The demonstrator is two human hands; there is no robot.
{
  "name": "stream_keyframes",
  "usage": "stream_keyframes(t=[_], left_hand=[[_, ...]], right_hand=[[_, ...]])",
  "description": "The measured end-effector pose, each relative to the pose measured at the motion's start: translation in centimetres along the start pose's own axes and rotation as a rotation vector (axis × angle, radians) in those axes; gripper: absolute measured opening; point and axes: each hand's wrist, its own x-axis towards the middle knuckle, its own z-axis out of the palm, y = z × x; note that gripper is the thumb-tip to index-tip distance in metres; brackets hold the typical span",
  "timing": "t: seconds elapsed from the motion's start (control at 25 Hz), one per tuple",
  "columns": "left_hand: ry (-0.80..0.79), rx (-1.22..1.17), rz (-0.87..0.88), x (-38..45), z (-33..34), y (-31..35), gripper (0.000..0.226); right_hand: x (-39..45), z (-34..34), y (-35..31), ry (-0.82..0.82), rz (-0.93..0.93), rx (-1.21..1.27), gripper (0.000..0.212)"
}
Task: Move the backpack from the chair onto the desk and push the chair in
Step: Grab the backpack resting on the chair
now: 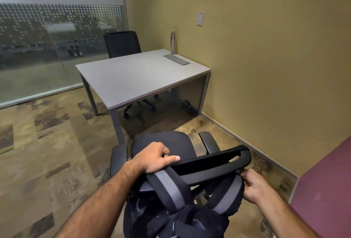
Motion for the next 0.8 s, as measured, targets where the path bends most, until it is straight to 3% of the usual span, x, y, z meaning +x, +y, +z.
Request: stream_keyframes(t=[0.2,0.6,0.8], left_hand=[[0.135,0.053,-0.026,-2.5,-0.8,-0.3,0.057],[0.359,0.225,-0.108,-8.7,-2.2,-2.4,0.056],[0.369,0.405,0.083,-11.2,-0.9,-2.2,0.051]], right_hand=[[-0.1,1.8,1.1,-0.082,0.001,-0.01,0.021],[-0.5,2.8,1.7,-0.018,-0.092,-0.051,0.027],[-1.0,2.7,2.3,-0.047,-0.107,-0.133,0.028]])
